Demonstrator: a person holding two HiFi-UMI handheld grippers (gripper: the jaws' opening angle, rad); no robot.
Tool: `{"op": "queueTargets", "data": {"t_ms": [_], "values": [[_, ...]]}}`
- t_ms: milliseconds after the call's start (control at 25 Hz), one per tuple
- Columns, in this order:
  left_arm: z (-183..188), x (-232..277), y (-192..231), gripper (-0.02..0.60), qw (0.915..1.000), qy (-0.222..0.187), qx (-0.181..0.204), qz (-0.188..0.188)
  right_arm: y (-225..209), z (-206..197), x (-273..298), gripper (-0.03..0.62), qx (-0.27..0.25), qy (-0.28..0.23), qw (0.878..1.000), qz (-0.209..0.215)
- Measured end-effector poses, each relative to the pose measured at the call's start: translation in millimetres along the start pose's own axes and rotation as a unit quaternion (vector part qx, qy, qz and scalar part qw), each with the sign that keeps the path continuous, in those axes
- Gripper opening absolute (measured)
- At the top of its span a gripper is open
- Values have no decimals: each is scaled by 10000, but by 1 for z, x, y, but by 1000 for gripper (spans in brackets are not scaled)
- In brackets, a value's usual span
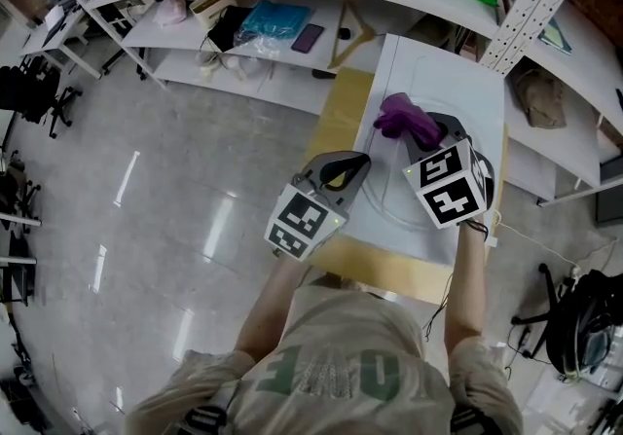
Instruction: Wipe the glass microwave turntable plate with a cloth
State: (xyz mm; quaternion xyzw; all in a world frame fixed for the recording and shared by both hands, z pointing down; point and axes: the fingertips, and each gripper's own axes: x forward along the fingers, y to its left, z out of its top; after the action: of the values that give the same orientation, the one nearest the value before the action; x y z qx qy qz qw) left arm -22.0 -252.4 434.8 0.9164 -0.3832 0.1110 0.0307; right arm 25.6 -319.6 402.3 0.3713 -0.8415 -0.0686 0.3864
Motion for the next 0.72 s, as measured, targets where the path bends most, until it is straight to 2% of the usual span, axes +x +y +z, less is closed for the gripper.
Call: {"op": "queueTargets", "data": {"t_ms": [120, 240, 440, 720], "values": [[1, -1, 1, 2, 10000, -22, -16, 1, -14, -3, 8, 49, -234, 220, 9992, -255], [5, 0, 1, 2, 10000, -70, 4, 5, -11, -8, 16, 49, -445, 409, 9979, -243], [5, 0, 1, 2, 10000, -49, -15, 1, 18, -7, 6, 49, -922, 498, 9944, 108], [5, 1, 3, 2, 10000, -48, -19, 21, 64, -16, -26, 49, -1268, 525, 9888, 586]]}}
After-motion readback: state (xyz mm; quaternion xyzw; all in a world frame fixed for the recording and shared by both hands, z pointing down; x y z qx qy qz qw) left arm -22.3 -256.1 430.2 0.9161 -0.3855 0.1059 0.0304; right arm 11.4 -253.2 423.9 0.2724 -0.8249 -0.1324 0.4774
